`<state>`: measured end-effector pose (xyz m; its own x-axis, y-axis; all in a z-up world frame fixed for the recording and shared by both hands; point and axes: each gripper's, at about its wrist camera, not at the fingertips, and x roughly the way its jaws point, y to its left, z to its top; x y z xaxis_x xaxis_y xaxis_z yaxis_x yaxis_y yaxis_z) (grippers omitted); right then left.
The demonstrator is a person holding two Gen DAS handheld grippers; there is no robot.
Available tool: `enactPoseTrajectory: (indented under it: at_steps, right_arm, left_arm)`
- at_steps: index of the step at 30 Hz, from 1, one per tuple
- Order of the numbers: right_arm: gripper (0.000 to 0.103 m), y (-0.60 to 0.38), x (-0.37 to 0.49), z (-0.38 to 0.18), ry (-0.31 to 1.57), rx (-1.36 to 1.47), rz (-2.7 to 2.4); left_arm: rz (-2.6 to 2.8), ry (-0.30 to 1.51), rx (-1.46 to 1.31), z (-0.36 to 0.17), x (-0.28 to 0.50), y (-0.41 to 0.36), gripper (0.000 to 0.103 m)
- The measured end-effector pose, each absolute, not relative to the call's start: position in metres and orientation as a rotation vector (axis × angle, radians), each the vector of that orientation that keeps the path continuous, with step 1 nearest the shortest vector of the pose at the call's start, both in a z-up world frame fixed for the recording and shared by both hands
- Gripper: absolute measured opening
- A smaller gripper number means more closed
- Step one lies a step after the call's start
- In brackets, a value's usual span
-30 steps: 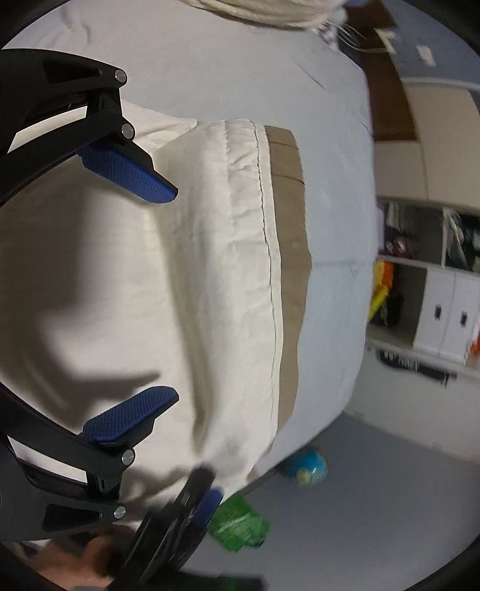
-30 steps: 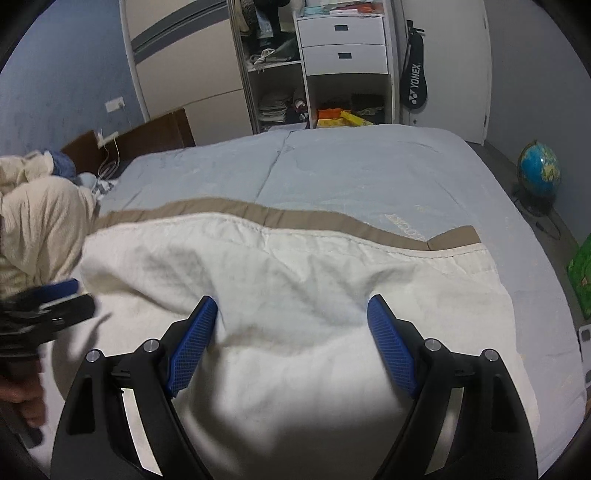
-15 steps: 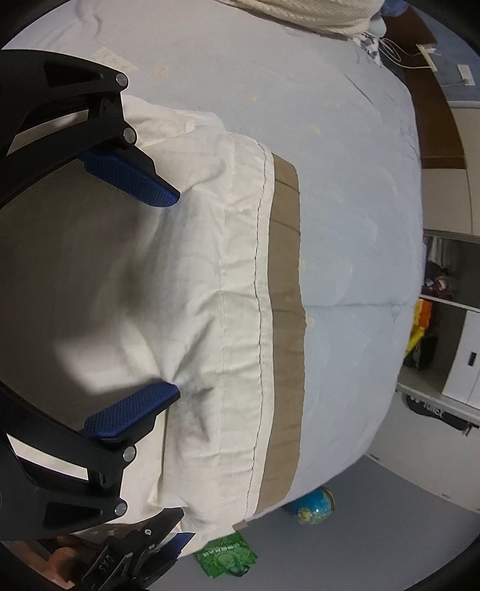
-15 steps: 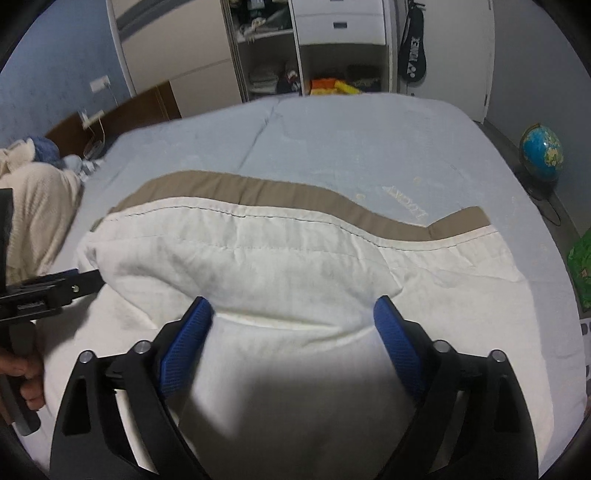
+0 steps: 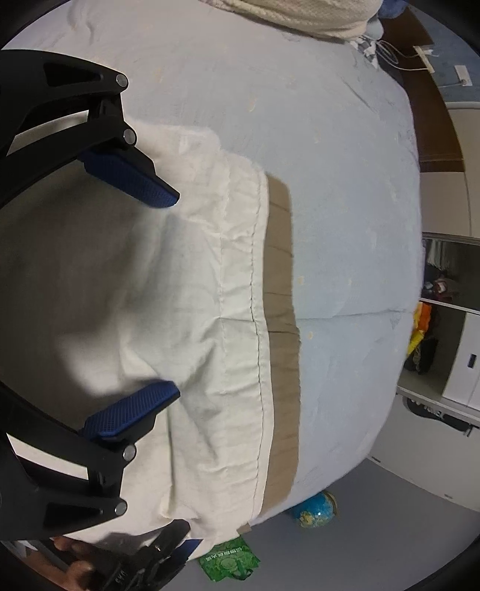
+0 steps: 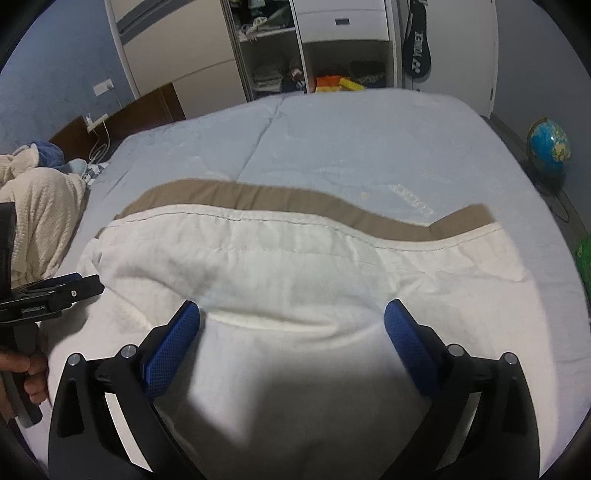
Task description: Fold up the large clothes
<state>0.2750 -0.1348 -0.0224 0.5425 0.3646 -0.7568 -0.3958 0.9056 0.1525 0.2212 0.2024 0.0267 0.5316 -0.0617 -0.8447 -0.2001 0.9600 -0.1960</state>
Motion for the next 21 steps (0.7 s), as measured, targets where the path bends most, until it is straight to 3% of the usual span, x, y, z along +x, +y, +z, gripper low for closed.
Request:
enactPoseTrajectory:
  at_steps: [21]
  right_arm:
    - [0.095, -0.239, 0.183, 0.029, 0.890, 0.025, 0.303]
  left_arm:
    - [0.173, 0.974, -0.318, 0.076, 0.098, 0.217, 0.095]
